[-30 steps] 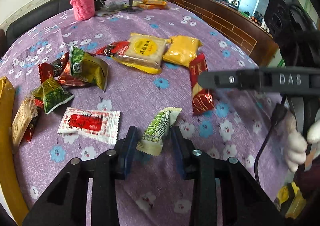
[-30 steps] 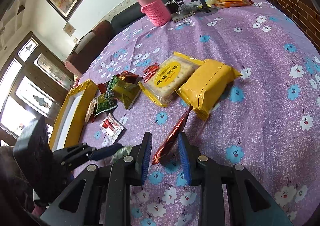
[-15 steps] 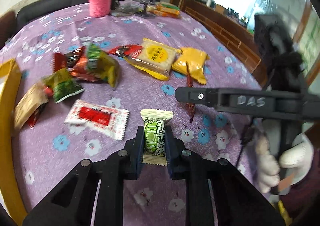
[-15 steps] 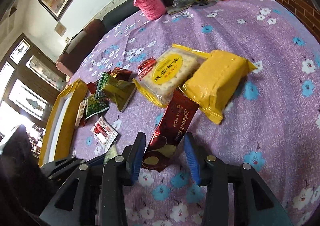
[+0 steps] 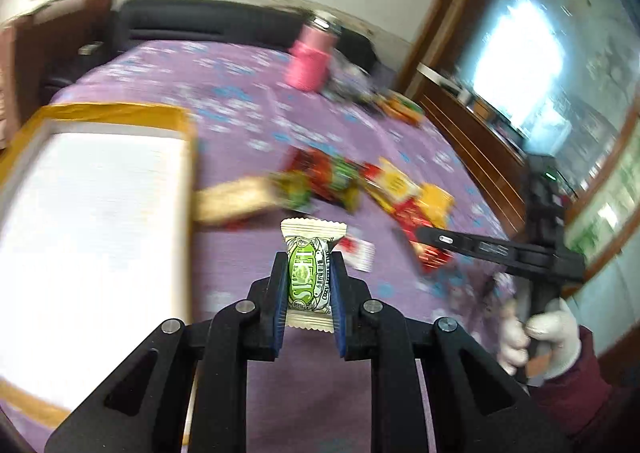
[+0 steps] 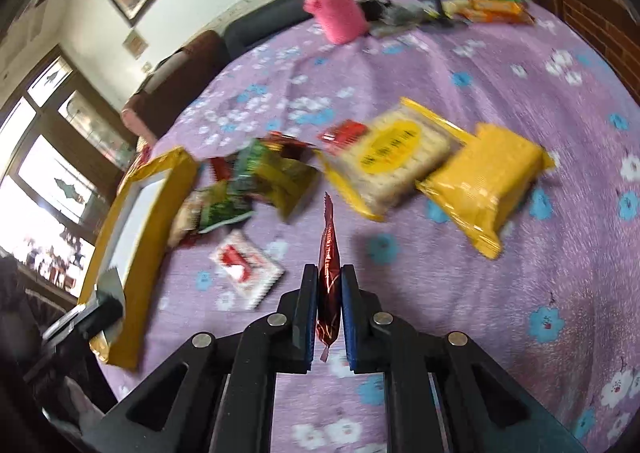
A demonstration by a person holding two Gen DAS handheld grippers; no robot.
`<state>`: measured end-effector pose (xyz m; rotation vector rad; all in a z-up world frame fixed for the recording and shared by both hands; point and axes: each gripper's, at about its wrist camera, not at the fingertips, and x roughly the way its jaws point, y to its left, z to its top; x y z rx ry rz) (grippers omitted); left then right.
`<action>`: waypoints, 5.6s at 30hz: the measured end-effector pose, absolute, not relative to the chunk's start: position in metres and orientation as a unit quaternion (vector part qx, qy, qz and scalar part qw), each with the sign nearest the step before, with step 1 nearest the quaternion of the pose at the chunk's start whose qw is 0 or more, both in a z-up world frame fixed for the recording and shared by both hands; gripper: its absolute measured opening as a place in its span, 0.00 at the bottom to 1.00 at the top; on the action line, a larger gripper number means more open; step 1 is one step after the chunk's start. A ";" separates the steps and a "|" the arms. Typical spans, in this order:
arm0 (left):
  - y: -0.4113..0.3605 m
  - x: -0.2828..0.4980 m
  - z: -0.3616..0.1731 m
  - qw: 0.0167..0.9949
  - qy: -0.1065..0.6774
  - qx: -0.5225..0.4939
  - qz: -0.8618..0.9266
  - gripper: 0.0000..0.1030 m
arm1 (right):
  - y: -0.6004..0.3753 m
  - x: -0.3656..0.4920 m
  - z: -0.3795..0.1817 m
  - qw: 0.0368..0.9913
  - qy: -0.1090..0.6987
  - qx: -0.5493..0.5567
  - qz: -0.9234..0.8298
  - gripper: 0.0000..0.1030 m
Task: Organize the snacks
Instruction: 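Carry both snacks over the white tray and open both tools to drop them, then move both tools back from the tray toward the snack pile, then grasp the red-and-white sachet with the left tool while the right grasps a green-yellow packet, then carry both snacks over the white tray and open both tools to release them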
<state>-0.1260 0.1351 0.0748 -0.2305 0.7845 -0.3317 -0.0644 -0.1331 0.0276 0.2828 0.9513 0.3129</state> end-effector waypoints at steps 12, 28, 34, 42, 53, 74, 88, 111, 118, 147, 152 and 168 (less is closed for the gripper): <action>0.250 -0.142 0.058 0.914 0.378 -0.142 -0.022 0.16 | -0.015 -0.076 0.077 0.853 0.435 0.090 0.275 0.11; 0.307 -0.137 0.042 0.891 0.406 -0.198 0.042 0.26 | 0.168 -0.063 0.021 0.755 0.532 0.050 0.380 0.15; 0.311 -0.154 0.060 0.895 0.379 -0.229 0.045 0.37 | 0.145 -0.062 0.047 0.781 0.498 0.049 0.374 0.31; 0.273 -0.172 0.090 0.914 0.342 -0.220 -0.001 0.64 | 0.026 -0.043 0.063 0.833 0.469 0.092 0.279 0.46; 0.190 -0.160 0.088 0.908 0.381 -0.156 -0.079 0.64 | -0.070 -0.030 0.020 0.846 0.484 0.129 0.179 0.48; 0.137 -0.161 0.081 0.901 0.407 -0.111 -0.103 0.64 | -0.066 0.017 0.010 0.822 0.468 0.150 0.287 0.74; 0.102 -0.139 0.058 0.886 0.437 -0.100 -0.118 0.64 | -0.051 0.005 0.006 0.855 0.443 0.071 0.262 0.55; 0.001 -0.041 0.014 0.875 0.473 0.099 -0.013 0.64 | -0.135 0.008 0.026 0.861 0.406 0.216 0.218 0.45; 0.031 -0.080 0.022 0.871 0.469 0.139 -0.045 0.58 | -0.121 0.003 0.030 0.861 0.408 0.195 0.230 0.45; 0.096 -0.109 0.053 0.905 0.411 -0.053 -0.094 0.24 | -0.073 0.005 0.006 0.870 0.439 0.070 0.216 0.74; 0.136 -0.130 0.061 0.912 0.391 -0.096 -0.075 0.24 | -0.065 -0.001 0.005 0.880 0.428 0.027 0.205 0.55; 0.271 -0.154 0.048 0.914 0.372 -0.152 0.045 0.24 | -0.053 -0.050 0.040 0.869 0.423 0.105 0.234 0.45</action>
